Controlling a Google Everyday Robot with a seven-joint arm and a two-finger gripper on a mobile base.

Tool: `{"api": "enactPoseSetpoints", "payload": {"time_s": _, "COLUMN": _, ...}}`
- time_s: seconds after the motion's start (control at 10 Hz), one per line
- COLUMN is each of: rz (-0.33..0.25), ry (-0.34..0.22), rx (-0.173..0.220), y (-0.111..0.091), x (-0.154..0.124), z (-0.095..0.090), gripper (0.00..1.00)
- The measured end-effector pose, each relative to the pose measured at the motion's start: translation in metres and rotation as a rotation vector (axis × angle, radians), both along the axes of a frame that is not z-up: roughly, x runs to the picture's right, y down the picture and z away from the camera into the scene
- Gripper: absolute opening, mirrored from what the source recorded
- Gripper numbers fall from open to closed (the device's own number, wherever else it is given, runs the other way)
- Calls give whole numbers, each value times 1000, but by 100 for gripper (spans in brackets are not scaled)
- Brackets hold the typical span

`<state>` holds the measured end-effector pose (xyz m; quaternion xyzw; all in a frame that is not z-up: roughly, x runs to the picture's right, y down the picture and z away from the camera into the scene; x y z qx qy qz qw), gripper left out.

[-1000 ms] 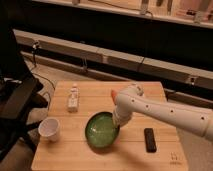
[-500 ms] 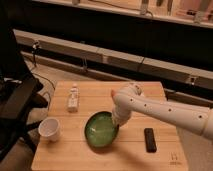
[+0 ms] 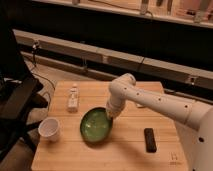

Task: Drag the ceramic bowl in a circle

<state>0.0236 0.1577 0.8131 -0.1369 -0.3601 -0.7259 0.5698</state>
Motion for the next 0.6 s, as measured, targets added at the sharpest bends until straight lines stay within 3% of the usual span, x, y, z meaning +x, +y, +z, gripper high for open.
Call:
{"api": "enactPoseSetpoints", "payload": {"time_s": 0.3, "rz": -38, "ry": -76, "rx": -28, "y": 18, "x": -22, "z": -19, "gripper": 2}}
{"api": "enactPoseSetpoints", "payload": {"time_s": 0.6, "rz": -130, "ry": -122, "rx": -124, "y": 69, "x": -25, "z": -57, "gripper": 12}}
